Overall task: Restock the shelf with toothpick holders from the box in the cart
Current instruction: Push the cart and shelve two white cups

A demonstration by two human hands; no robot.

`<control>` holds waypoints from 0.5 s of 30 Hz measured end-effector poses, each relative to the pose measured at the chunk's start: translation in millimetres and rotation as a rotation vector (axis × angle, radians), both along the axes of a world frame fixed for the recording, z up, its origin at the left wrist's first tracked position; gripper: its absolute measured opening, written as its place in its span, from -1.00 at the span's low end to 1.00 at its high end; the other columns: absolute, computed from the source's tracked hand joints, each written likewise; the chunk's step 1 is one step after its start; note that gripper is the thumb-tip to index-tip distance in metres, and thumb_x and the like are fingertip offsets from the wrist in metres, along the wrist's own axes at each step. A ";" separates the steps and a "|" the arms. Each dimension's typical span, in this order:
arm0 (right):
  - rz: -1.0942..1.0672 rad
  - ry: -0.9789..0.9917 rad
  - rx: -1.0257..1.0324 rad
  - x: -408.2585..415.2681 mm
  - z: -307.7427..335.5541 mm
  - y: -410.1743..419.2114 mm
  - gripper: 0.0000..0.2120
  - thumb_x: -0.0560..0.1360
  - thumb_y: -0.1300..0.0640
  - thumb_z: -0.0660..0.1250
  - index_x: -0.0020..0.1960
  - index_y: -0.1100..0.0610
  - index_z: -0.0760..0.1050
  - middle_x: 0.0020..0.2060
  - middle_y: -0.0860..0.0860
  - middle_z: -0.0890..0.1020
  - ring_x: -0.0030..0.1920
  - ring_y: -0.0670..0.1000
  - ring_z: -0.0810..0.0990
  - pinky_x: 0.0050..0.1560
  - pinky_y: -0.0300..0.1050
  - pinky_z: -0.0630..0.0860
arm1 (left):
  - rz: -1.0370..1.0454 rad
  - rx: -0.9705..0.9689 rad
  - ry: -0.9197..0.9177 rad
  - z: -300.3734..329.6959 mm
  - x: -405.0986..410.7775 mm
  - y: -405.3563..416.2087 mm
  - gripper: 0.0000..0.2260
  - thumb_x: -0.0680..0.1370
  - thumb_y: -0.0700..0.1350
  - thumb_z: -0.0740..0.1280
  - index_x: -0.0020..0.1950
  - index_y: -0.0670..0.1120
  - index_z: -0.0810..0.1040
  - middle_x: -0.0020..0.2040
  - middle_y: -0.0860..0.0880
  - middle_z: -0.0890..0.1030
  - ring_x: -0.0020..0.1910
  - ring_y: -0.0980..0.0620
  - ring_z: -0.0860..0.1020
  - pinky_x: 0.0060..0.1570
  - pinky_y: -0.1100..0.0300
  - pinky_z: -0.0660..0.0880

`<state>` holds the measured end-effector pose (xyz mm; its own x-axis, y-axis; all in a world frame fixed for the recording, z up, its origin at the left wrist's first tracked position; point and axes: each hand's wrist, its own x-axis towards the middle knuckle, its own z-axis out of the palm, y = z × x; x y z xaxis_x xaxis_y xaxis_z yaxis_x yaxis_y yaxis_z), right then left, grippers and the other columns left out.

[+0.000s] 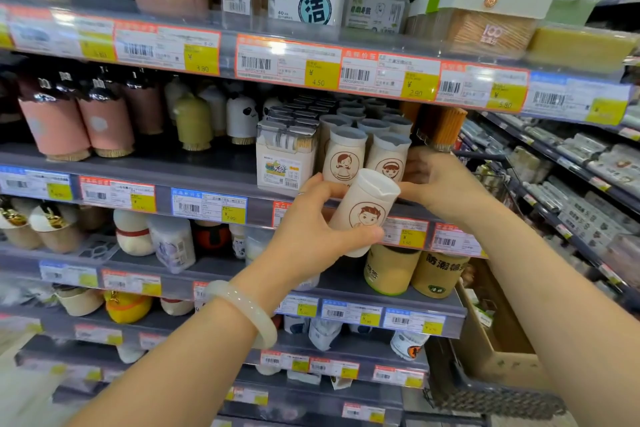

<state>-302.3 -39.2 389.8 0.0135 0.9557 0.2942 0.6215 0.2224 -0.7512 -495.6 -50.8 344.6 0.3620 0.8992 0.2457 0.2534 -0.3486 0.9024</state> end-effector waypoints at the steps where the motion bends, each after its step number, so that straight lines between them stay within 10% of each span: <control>1: 0.001 -0.007 -0.004 0.2 -0.8 0.3 -0.62 0.38 0.25 0.47 0.16 0.14 0.47 -0.06 -0.04 0.61 -0.05 -0.13 0.58 0.01 -0.26 0.52 | -0.001 -0.003 0.000 1.2 -0.1 -1.7 -0.43 0.11 0.26 0.49 0.08 0.20 0.48 0.50 0.12 0.16 0.39 0.03 0.35 0.29 -0.05 0.41; 15: -0.100 -0.004 0.022 10.4 -5.5 -10.5 -0.51 0.34 0.17 0.52 0.22 0.18 0.48 0.06 0.01 0.59 0.09 -0.02 0.57 0.16 -0.07 0.51 | 0.115 0.017 -0.138 -4.5 -1.2 -19.9 -0.50 0.30 0.05 0.55 0.15 0.10 0.43 0.19 0.08 0.46 0.16 0.11 0.50 0.12 0.17 0.50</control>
<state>-291.9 -49.7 384.3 0.1074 0.9429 0.3154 0.6443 0.1756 -0.7444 -496.8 -70.7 340.1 0.2183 0.9280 0.3019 0.1665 -0.3403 0.9255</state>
